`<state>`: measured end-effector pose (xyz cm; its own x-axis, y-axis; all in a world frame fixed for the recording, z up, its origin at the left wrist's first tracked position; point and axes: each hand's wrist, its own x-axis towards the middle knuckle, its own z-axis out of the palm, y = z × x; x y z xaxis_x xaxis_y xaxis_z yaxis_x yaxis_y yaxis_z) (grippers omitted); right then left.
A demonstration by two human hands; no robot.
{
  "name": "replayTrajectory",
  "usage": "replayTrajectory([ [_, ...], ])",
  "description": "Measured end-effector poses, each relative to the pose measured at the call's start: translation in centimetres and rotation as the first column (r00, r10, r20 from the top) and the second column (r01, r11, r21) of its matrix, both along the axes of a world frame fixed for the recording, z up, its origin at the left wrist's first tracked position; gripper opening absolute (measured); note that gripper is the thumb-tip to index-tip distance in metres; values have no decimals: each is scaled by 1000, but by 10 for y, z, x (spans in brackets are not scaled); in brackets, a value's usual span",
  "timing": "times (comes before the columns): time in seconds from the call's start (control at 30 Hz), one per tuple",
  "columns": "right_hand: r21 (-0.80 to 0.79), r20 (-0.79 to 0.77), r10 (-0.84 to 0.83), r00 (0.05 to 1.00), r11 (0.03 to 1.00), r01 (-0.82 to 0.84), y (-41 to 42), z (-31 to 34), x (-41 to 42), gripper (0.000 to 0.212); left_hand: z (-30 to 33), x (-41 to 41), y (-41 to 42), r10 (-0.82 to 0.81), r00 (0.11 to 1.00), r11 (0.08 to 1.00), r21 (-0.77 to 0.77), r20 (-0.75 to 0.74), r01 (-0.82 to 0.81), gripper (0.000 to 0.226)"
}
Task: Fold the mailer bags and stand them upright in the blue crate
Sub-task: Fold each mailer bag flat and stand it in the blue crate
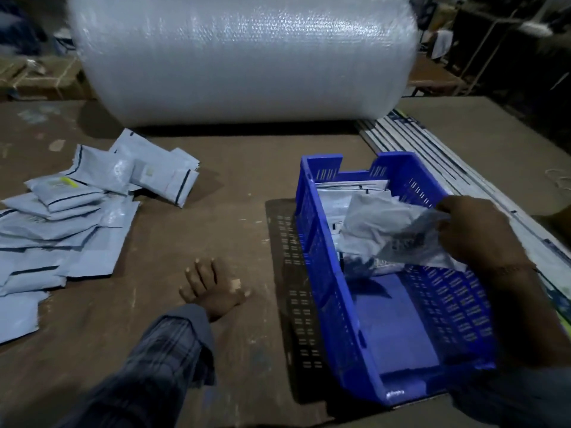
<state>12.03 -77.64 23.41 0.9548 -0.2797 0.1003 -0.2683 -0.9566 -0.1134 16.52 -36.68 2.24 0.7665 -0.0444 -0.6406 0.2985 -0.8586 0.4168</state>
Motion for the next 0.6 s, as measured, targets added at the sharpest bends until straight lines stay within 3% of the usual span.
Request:
replayTrajectory([
  [0.07, 13, -213, 8, 977, 1000, -6, -24, -24, 18, 19, -9, 4, 3, 16, 999, 997, 72, 30, -18, 130],
  [0.13, 80, -302, 111, 947, 993, -91, -35, -52, 30, 21, -15, 5, 3, 21, 999, 998, 65, 24, -23, 139],
  [0.27, 139, -284, 243, 928, 968, -211, -41, -105, 44, 18, -26, 7, 7, 14, 1000, 994, 106, 26, -17, 140],
  [0.4, 127, -257, 249, 934, 967, -223, -43, -125, 54, 21, -27, 7, 7, 0, 999, 992, 125, 36, -5, 138],
  [0.6, 108, -212, 231, 950, 971, -212, -41, -132, 61, 22, -36, 12, 10, 12, 999, 996, 85, 50, -16, 155],
])
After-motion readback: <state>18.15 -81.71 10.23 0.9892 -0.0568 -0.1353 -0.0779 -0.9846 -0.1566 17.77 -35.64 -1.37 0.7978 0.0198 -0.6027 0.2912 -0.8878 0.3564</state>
